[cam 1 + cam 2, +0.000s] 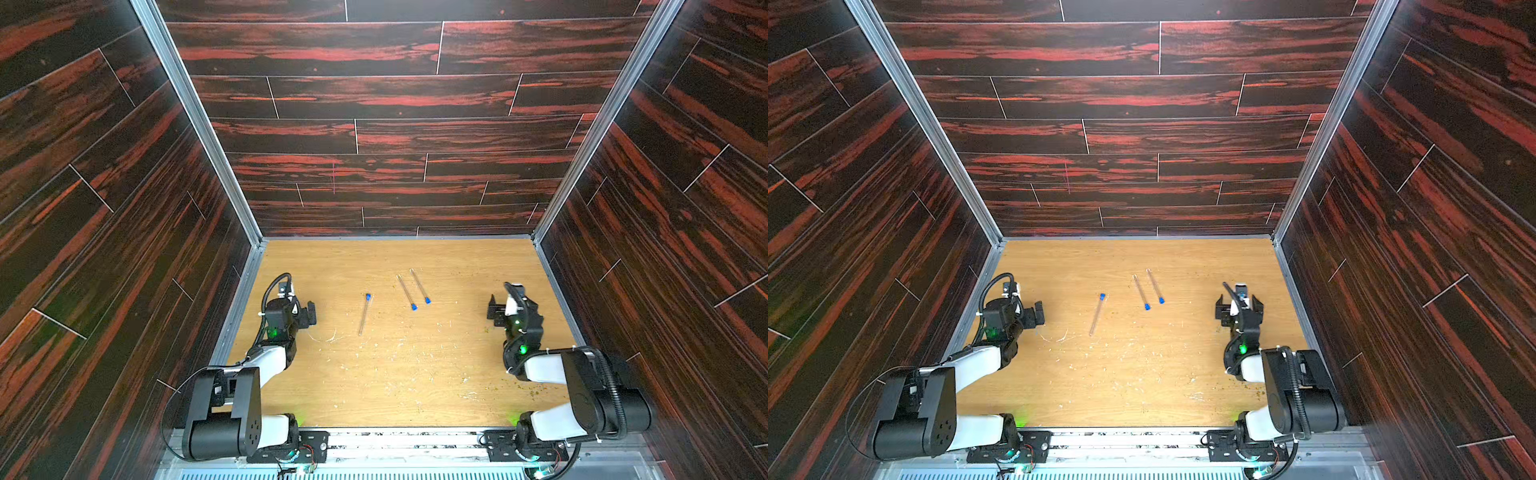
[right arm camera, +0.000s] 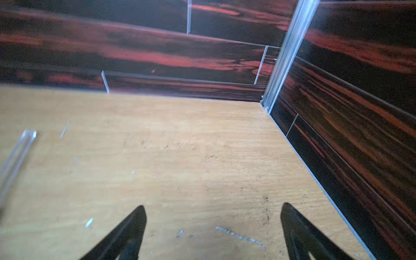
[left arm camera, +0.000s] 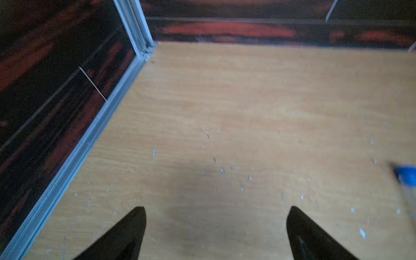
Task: Insert stoppers into test tubes
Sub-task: Reset both arms
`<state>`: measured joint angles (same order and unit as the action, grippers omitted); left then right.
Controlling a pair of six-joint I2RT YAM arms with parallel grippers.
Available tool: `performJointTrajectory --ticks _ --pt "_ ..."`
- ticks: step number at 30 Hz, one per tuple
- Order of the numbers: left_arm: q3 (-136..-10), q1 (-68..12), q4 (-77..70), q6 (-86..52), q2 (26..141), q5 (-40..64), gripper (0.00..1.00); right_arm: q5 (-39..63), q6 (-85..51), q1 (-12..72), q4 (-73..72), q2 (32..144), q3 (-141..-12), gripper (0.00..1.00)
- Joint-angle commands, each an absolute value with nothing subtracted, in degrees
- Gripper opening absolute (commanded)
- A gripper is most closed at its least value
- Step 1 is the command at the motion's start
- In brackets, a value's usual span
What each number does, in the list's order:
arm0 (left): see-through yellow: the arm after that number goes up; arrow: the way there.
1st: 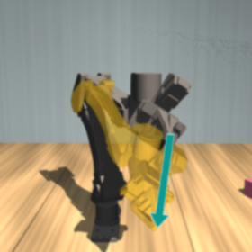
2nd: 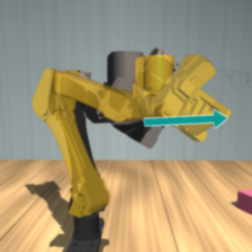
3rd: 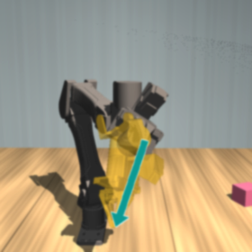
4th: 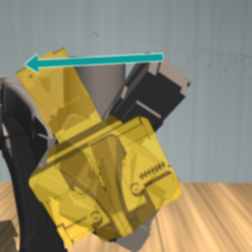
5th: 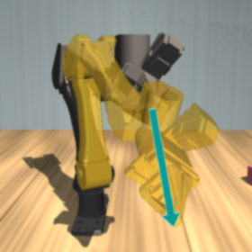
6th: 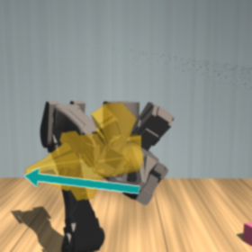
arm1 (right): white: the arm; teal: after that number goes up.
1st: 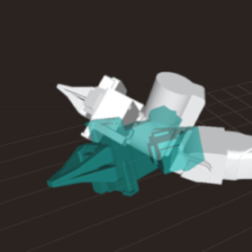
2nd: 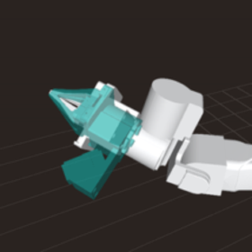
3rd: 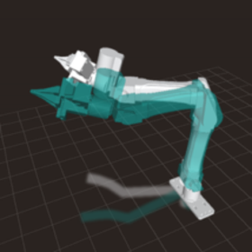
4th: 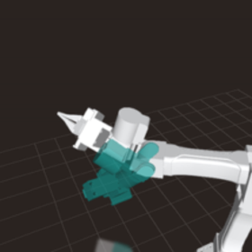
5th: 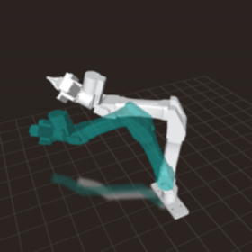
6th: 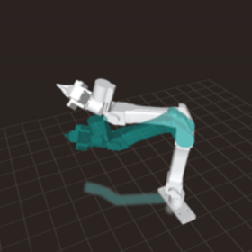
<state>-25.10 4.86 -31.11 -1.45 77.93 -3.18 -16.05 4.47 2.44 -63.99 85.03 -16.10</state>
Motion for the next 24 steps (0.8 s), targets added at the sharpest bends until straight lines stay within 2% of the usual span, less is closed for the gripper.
performJointTrajectory --ticks 1,5,7,9,14,18,20,24 --pt "-23.23 5.37 -38.27 -4.94 77.69 -4.2 1.0 -10.05 -1.9 -1.48 -73.73 90.02 -13.91 0.94" --pt "-22.67 5.38 -39.81 -5.76 77.77 -5.04 1.0 -14.44 -5.58 -3.16 -67.94 89.51 -16.38 0.94" --pt "-22.76 5.42 -40.39 -6.4 78.13 -5.58 1.0 -14.4 -5.67 -3.12 -68.14 89.59 -16.28 0.99" --pt "-22.62 5.36 -40.94 -7.24 78.73 -5.5 1.0 -14.37 -5.57 -3.09 -67.34 89.18 -16.29 0.99" --pt "-15.7 5.17 -69.37 -7.32 90.99 -4.47 1.0 -14.45 -5.48 -3.0 -67.9 89.35 -16.26 0.99" --pt "-21.61 4.6 -49.68 -7.66 86.62 -7.2 1.0 -14.64 -5.39 -2.91 -67.8 89.47 -16.31 0.99" --pt "-20.79 4.56 -54.06 -8.04 88.33 -7.34 1.0 -14.59 -5.45 -2.98 -67.66 89.43 -16.39 0.99" --pt "-22.63 4.15 -49.33 -7.63 87.82 -7.82 1.0 -14.59 -5.37 -2.99 -67.52 89.54 -16.52 0.99"
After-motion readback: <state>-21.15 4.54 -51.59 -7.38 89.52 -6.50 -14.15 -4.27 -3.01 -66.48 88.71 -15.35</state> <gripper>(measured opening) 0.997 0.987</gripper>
